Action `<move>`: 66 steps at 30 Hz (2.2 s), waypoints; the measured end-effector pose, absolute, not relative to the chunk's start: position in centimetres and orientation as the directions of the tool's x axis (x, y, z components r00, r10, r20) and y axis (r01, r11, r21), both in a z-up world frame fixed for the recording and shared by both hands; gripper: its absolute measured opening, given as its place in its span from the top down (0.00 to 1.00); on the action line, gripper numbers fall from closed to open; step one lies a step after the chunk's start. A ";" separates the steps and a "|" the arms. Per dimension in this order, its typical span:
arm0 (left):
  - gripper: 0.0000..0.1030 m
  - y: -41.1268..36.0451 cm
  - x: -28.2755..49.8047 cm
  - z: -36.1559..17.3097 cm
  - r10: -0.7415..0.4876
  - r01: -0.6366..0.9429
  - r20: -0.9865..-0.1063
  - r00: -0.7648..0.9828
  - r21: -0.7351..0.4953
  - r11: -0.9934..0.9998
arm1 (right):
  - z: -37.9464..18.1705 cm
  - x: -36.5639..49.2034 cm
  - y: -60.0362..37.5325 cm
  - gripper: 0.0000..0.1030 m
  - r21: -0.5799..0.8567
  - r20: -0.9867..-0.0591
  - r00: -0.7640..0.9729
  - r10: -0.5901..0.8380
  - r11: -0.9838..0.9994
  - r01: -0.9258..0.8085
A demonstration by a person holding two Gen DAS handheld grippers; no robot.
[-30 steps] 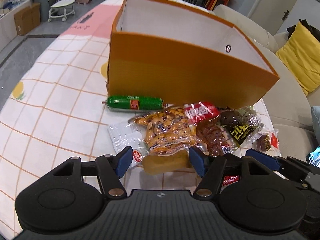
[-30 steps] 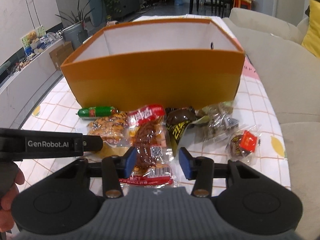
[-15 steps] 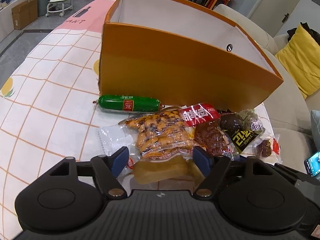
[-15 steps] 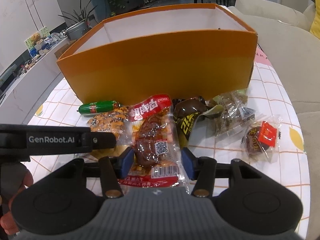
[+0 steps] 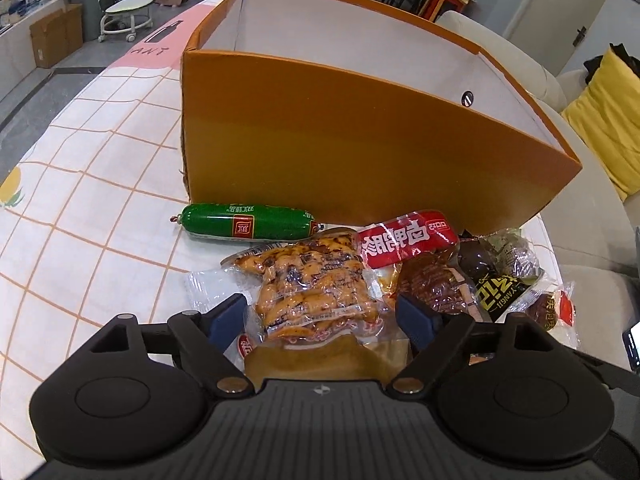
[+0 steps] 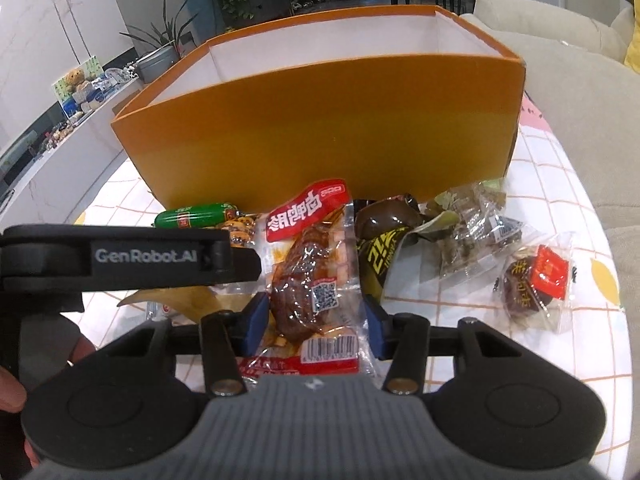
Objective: Organize snacks
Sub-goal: 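Grasp the red-labelled meat stick with the right gripper while the left grasps the peanut pack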
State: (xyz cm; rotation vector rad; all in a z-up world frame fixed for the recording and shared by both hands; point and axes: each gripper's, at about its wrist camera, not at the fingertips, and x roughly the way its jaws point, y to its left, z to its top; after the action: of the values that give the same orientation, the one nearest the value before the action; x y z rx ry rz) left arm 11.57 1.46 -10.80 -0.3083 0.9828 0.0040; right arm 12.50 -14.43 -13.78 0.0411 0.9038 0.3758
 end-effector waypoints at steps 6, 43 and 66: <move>0.13 1.7 11.5 -10.6 -0.151 -0.130 -0.824 0.546 -0.261 0.957 | -12.8 11.4 -14.3 0.66 0.162 -0.747 0.568 0.346 0.923 -0.349; 0.70 1.6 9.7 -7.8 -0.376 -0.066 -0.740 0.558 -0.491 0.868 | -11.4 11.4 -15.3 0.87 0.282 -0.739 0.516 0.433 0.895 -0.347; 0.50 -1.7 13.1 -7.1 -0.148 0.066 -0.842 0.519 -0.133 0.989 | -12.2 12.7 -14.1 0.84 0.294 -0.737 0.512 0.441 0.891 -0.345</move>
State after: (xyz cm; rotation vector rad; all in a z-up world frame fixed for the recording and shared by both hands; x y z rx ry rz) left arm 13.15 -1.75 -7.07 -0.0882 1.0170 -0.1285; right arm 12.66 -14.09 -12.16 0.1149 0.9191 0.4738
